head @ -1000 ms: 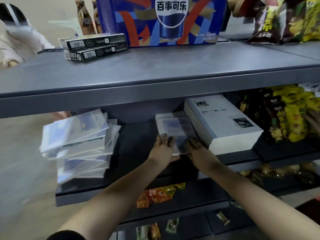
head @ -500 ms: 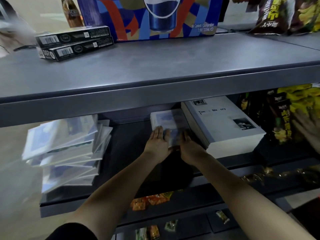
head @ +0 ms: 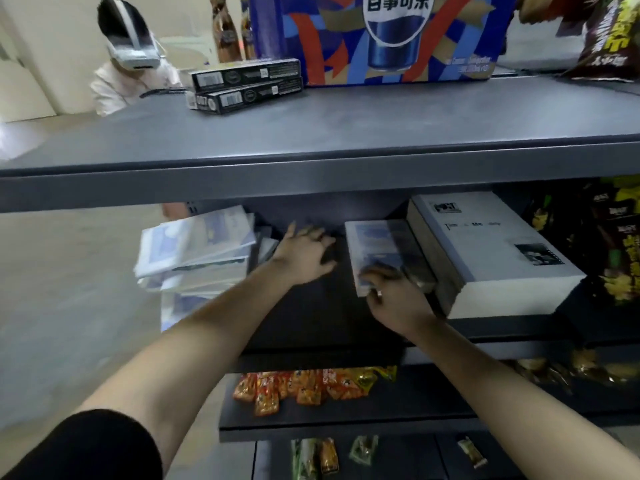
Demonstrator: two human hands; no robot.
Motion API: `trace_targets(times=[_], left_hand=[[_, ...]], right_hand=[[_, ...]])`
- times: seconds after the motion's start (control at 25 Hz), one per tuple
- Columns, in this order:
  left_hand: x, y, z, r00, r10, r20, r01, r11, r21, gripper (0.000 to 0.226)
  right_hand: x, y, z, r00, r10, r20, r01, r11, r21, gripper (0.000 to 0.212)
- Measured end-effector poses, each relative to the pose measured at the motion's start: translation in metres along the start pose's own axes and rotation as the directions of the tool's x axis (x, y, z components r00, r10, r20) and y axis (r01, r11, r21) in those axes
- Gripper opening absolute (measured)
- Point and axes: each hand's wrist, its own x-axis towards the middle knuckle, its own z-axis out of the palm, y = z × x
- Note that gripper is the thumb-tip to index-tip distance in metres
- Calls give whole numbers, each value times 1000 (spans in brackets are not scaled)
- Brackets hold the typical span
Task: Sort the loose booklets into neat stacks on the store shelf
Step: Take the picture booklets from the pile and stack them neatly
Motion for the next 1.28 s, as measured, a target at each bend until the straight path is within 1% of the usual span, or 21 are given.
trace_targets(times=[0.04,0.12,0.2,0.24,0.4,0.52,0.68,0.76,0.88,1.0,1.08,1.16,1.2,1.28], left_hand=[[-10,-26,-1,997,-83,0,83,996,36,63],[-34,-78,1,972,-235,17,234,972,34,70],[-65,-114,7,949,-313,37,312,950,36,70],[-80,-125,11,942,-334,44,332,943,31,68],[-125,-144,28,917,-396,40,396,918,8,59],[-153,-166,33,904,-426,-29,427,904,9,54],[-183,-193,40,908,-418,-42,419,908,11,76],[-189,-201,41,916,-398,-55,399,917,15,80],[-184,-208,42,922,-376,-95,377,926,-6,72],[-173,-207,42,912,-388,-135,383,922,-61,66],[-166,-204,43,895,-421,-147,410,907,-98,61],[-162,-202,42,872,-467,-143,452,883,-127,48],[-161,-200,39,866,-480,-135,470,877,-105,38],[-161,-191,28,872,-481,-94,485,874,24,21]], right_hand=[[0,-13,5,999,-28,-44,29,999,19,43],[1,-44,16,995,-58,-87,64,996,60,38],[2,-74,27,980,-126,-153,139,987,80,35],[4,-87,32,973,-160,-168,176,981,85,34],[19,-132,41,962,-237,-133,254,958,136,33],[30,-166,50,947,-291,-134,308,941,138,32],[41,-203,65,937,-327,-123,342,929,137,34],[51,-220,69,944,-322,-75,330,934,136,41],[61,-236,75,951,-310,-3,307,940,152,48],[69,-230,81,937,-350,24,342,927,154,48],[81,-219,84,923,-383,-38,384,910,157,44],[97,-212,83,920,-378,-108,390,909,146,40],[104,-214,80,921,-374,-106,386,912,139,41],[118,-226,74,916,-400,-21,400,912,95,50]])
